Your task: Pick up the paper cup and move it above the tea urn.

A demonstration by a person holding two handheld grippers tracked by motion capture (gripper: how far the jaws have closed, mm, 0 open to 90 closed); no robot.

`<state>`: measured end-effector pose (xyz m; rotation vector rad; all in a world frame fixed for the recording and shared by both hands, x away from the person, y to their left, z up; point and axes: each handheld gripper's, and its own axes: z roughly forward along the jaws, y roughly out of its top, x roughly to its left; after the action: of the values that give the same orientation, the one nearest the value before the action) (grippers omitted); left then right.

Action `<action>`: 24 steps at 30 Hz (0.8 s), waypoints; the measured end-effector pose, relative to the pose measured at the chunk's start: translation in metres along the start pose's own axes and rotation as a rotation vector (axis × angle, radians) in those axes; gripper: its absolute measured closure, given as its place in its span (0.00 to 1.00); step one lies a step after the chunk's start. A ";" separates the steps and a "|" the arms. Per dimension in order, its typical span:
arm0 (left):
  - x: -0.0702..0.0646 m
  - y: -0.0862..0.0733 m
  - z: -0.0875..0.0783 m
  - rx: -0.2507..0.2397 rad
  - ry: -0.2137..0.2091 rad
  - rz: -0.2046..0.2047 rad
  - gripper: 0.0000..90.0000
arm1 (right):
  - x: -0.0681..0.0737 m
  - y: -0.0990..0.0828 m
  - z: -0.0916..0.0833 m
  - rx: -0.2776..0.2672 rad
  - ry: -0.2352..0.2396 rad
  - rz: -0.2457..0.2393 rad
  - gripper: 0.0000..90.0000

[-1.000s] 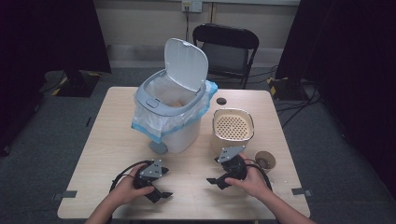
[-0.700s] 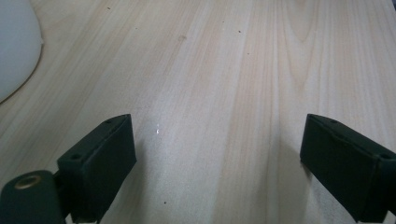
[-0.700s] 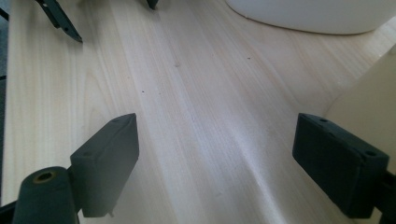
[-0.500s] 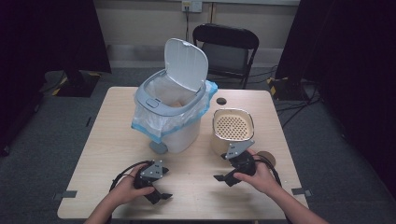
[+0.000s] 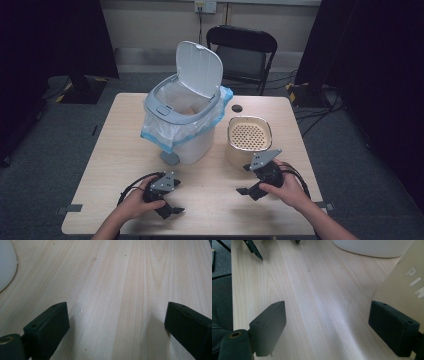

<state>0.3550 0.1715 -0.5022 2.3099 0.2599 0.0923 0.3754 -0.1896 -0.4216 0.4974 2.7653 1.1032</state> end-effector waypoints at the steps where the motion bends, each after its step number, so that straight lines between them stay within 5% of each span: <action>1: 0.000 0.000 0.000 0.001 -0.001 0.000 0.06 | 0.000 0.000 -0.001 0.003 -0.002 -0.003 0.16; 24: 0.000 0.000 0.000 0.002 -0.001 0.001 0.06 | -0.013 0.000 -0.043 0.003 -0.037 0.001 0.16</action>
<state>0.3551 0.1715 -0.5021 2.3115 0.2588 0.0910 0.3773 -0.2215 -0.3904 0.5135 2.7363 1.0787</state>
